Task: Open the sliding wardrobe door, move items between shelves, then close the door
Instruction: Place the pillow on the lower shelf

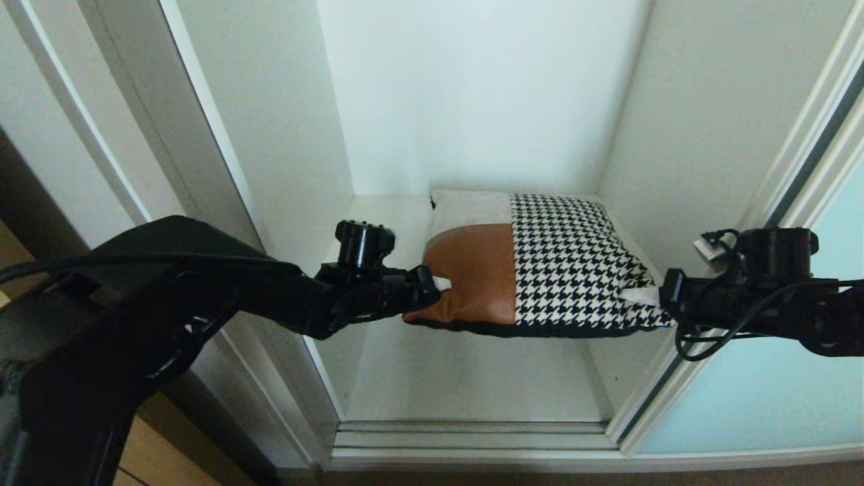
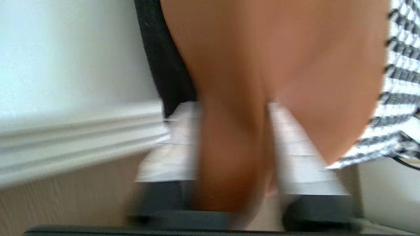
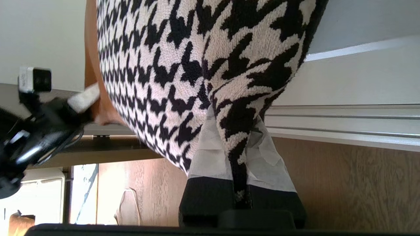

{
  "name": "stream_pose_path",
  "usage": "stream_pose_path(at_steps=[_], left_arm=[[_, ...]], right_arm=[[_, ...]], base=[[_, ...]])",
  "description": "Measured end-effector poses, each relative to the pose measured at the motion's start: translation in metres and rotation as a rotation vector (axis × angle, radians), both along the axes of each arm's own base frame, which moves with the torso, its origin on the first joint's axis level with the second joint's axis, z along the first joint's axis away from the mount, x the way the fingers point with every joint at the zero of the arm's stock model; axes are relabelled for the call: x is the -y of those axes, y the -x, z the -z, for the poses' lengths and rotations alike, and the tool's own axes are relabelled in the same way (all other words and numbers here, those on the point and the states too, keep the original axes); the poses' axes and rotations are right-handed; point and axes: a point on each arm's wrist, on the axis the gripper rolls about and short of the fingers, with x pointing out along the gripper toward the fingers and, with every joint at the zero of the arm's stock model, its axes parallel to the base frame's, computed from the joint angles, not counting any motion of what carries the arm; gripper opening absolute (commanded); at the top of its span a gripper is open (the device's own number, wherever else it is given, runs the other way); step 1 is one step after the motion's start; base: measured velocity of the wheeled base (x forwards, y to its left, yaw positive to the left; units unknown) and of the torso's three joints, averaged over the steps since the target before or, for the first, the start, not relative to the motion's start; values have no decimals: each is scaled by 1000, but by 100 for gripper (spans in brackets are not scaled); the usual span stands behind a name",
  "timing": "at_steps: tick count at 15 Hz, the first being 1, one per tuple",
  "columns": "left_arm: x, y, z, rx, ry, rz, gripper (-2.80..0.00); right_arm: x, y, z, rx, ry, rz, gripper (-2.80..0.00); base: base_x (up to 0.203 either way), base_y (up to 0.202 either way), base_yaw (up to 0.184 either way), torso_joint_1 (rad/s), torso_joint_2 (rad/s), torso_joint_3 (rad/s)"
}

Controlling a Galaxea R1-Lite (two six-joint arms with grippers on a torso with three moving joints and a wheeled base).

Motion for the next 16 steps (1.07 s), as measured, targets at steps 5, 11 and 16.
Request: stream_pose_path(at_steps=[5, 11, 16], left_arm=[[-8, 32, -17, 8, 16, 1, -280], [-4, 99, -45, 43, -22, 30, -280], [-15, 145, -61, 68, -33, 45, -280]], right_arm=[[-13, 11, -4, 1, 0, -35, -280], [-29, 56, -31, 44, -1, -83, -280], [-46, 115, -48, 86, -8, -152, -280]], base=[[0, 0, 0, 0, 0, 0], [0, 0, 0, 0, 0, 0], [0, 0, 0, 0, 0, 0]])
